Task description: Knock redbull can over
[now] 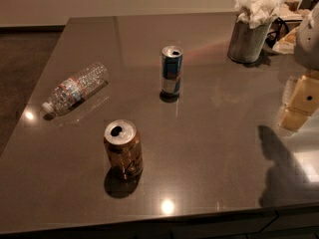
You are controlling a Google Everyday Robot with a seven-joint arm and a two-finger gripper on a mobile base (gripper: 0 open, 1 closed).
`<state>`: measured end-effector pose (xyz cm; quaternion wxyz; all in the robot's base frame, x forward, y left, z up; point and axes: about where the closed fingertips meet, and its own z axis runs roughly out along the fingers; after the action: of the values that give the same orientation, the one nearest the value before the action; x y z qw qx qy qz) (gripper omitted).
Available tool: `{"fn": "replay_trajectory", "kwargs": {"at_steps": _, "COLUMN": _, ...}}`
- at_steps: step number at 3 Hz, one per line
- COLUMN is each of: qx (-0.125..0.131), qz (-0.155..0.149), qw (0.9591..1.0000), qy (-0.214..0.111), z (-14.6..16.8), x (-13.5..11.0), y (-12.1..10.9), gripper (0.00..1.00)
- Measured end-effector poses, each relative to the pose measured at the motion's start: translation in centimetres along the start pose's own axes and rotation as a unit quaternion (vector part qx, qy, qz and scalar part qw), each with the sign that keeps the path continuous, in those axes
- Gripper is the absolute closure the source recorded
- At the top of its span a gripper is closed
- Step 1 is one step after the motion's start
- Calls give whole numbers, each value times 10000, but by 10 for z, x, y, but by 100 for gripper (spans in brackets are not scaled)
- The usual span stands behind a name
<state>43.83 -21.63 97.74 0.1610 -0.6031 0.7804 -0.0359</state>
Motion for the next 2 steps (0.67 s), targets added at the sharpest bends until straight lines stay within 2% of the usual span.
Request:
{"fn": "replay_trajectory", "kwargs": {"at_steps": 1, "qx": 1, "qz": 0, "qw": 10000, "qy": 0, "z": 0, "x": 0, "y": 0, "gripper": 0}}
{"fn": "replay_trajectory", "kwargs": {"at_steps": 2, "qx": 1, "qz": 123, "qw": 9998, "qy": -164, "z": -1, "x": -7, "y": -6, "gripper": 0}}
